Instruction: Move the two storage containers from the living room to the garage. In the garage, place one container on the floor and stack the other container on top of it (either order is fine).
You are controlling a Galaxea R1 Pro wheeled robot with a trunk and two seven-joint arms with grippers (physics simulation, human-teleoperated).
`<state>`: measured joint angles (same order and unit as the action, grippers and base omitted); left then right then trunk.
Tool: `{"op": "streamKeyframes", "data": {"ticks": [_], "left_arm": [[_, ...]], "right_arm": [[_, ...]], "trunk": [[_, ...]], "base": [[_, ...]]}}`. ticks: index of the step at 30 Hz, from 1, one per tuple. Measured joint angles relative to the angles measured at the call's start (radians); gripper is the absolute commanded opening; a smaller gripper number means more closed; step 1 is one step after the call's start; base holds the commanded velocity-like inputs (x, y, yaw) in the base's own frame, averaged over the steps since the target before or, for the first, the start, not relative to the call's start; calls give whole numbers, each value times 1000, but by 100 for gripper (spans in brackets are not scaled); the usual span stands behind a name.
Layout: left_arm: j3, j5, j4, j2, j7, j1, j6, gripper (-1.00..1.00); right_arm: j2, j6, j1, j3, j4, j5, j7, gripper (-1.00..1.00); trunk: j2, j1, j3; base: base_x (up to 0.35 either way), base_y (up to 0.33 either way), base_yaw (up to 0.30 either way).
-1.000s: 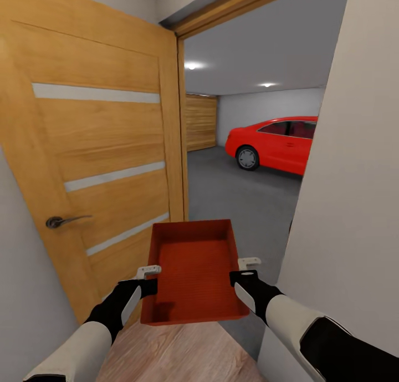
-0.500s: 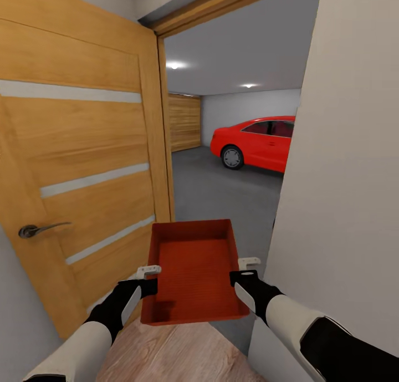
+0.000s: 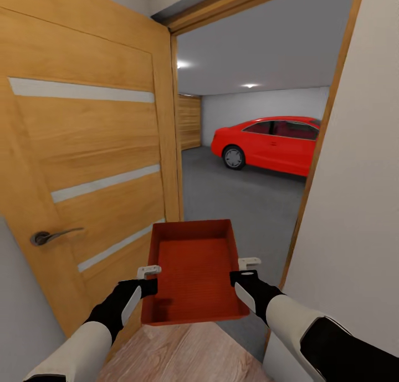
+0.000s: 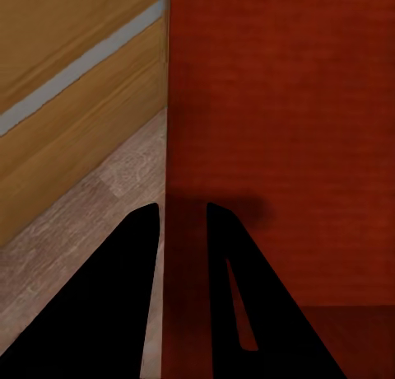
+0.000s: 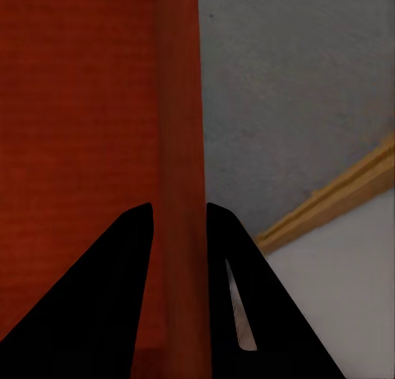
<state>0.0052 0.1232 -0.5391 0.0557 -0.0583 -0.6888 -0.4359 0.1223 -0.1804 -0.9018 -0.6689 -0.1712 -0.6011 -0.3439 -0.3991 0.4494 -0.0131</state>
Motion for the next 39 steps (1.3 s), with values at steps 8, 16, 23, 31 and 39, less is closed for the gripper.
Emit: {"op": "streamKeyframes", "data": {"ticks": [8, 16, 23, 31, 39], "left_arm": [[0, 0, 1, 0, 0, 0, 1, -100], [0, 0, 0, 0, 0, 0, 1, -100], [0, 0, 0, 0, 0, 0, 0, -100], [0, 0, 0, 0, 0, 0, 0, -100], [0, 0, 1, 0, 0, 0, 2, -100]], "right_arm": [[0, 0, 0, 2, 0, 3, 0, -100], [0, 0, 0, 1, 0, 1, -1, -100], [0, 0, 0, 1, 1, 1, 0, -100], [0, 0, 0, 0, 1, 0, 0, -100], [0, 0, 0, 1, -1, 2, 0, -100]], "trunk": [[0, 0, 0], [0, 0, 0], [0, 0, 0], [0, 0, 0], [0, 0, 0]], "base": [[14, 37, -227], [5, 12, -241], [125, 220, -73], [157, 274, -21], [42, 65, -232]]}}
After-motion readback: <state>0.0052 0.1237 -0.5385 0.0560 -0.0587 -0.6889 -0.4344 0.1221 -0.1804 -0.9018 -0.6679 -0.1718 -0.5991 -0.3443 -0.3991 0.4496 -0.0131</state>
